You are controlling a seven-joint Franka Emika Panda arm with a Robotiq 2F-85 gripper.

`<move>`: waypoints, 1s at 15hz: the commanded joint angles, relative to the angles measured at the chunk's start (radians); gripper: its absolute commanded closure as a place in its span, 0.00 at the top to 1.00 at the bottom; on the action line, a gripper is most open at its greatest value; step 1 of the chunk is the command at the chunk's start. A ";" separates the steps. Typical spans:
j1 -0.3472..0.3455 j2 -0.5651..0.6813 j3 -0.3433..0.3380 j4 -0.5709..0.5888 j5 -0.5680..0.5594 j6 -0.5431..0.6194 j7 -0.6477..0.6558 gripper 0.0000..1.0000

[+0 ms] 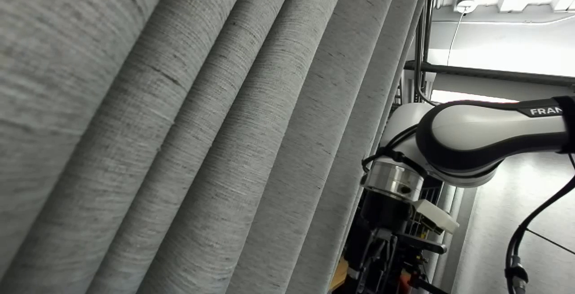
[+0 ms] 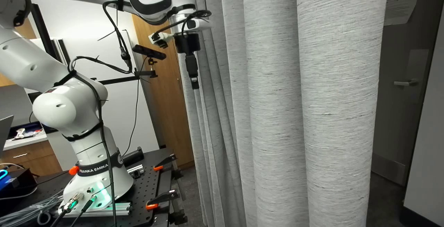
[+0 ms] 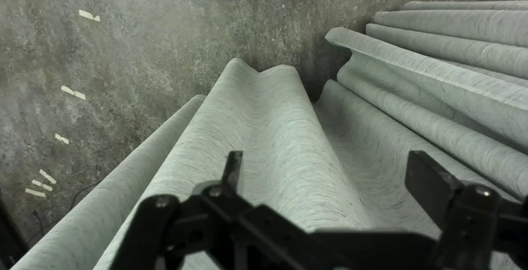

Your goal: Slide the curtain to the left

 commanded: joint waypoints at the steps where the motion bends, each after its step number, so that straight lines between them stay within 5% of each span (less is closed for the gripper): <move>1: -0.051 -0.050 -0.003 -0.018 -0.023 0.036 0.070 1.00; 9: -0.149 -0.089 0.007 -0.016 -0.034 0.140 0.244 1.00; 15: -0.140 -0.061 -0.003 0.003 -0.021 0.129 0.236 1.00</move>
